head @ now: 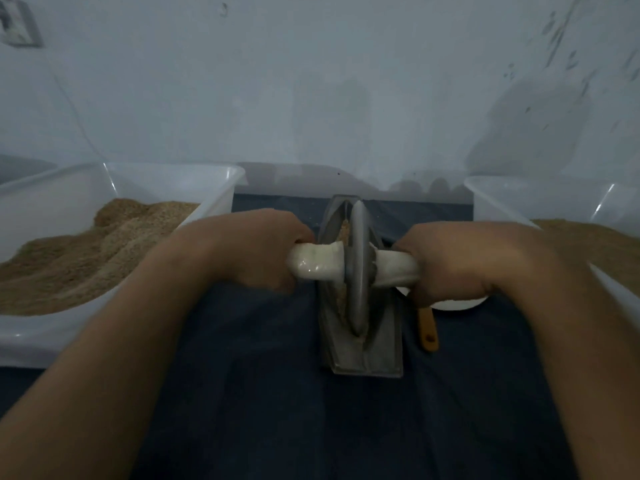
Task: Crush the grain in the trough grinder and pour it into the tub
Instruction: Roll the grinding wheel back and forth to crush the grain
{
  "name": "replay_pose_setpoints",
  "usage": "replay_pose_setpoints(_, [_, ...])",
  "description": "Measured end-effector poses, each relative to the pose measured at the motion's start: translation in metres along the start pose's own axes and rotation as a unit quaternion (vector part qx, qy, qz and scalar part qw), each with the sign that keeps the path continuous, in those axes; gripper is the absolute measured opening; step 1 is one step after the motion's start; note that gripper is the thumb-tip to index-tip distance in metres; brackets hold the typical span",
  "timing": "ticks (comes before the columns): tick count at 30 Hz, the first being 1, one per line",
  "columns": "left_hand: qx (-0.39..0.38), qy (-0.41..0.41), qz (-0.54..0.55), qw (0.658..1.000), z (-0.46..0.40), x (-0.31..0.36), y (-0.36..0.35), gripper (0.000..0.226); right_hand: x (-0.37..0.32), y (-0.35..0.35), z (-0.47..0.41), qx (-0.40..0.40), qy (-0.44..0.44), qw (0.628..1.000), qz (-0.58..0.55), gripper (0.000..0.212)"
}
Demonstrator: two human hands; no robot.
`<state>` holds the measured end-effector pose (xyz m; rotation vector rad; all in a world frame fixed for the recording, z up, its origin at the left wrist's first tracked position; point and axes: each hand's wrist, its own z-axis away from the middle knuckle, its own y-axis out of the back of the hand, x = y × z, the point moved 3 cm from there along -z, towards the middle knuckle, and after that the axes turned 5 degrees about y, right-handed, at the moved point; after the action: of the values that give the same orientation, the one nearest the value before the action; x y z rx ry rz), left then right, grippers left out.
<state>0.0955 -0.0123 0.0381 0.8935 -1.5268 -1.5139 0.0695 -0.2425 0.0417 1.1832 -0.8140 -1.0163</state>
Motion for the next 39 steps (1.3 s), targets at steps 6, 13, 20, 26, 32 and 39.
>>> replay_pose_setpoints(6, [0.268,0.098,-0.095,0.954,-0.04,0.0,-0.025,0.019,0.011,-0.012,-0.043,0.282,-0.097,0.947,0.122,0.02])
replay_pose_setpoints(13, [0.038,0.063,-0.031,0.997,-0.018,-0.003,-0.005,0.019,0.013,0.001,-0.018,0.048,-0.028,0.998,0.022,0.016])
replay_pose_setpoints(20, [0.011,0.037,0.003,0.999,-0.011,-0.002,-0.005,0.025,0.002,0.0,-0.011,0.039,-0.018,0.999,0.023,0.018])
replay_pose_setpoints(26, [0.293,0.129,-0.068,0.945,-0.043,-0.005,-0.039,0.018,0.003,-0.014,-0.047,0.343,-0.093,0.918,0.177,0.028])
replay_pose_setpoints(32, [0.095,0.076,-0.052,0.991,-0.027,-0.005,-0.014,0.026,0.012,0.002,-0.021,0.066,-0.052,0.996,0.032,0.014])
replay_pose_setpoints(39, [0.026,0.023,0.001,0.999,-0.009,0.001,-0.003,0.027,0.005,0.002,-0.007,0.019,-0.012,1.0,0.015,0.015])
